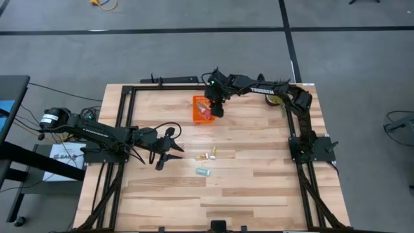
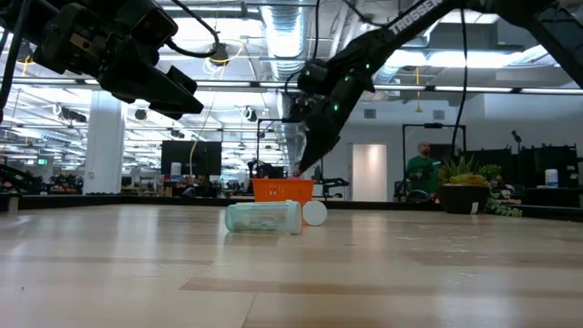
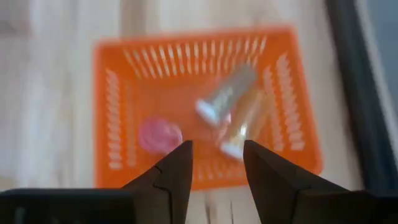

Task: Pick and place pill bottles into a basket
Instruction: Put the yellow pill bottle into the orange bin

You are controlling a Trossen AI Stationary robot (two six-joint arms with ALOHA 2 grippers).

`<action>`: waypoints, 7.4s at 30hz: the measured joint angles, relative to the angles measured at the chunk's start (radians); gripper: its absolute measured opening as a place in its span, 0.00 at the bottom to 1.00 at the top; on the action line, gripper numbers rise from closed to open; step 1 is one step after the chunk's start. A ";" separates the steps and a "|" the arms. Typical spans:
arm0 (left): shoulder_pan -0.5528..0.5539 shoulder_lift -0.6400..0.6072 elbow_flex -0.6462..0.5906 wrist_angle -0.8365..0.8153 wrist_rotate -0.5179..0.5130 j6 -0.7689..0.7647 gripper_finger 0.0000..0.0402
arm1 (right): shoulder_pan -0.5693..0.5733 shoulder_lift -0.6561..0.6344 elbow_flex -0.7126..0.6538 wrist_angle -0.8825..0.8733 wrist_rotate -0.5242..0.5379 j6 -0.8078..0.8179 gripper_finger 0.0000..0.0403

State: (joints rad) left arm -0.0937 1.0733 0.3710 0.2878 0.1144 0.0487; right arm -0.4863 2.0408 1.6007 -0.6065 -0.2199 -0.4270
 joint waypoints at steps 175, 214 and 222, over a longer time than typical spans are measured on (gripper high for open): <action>0.056 0.712 0.176 0.357 -0.104 0.169 0.24 | 0.284 -0.838 -1.166 0.657 -0.119 0.385 0.29; 0.114 0.436 0.204 0.196 -0.381 0.359 0.22 | 0.284 -0.838 -1.166 0.646 -0.118 0.374 0.29; 0.309 0.339 0.240 0.113 -0.375 0.314 0.22 | 0.284 -0.838 -1.166 0.656 -0.115 0.373 0.29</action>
State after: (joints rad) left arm 0.2152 1.4124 0.6111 0.4006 -0.2611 0.3625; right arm -0.2028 1.2026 0.4351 0.0493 -0.3349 -0.0539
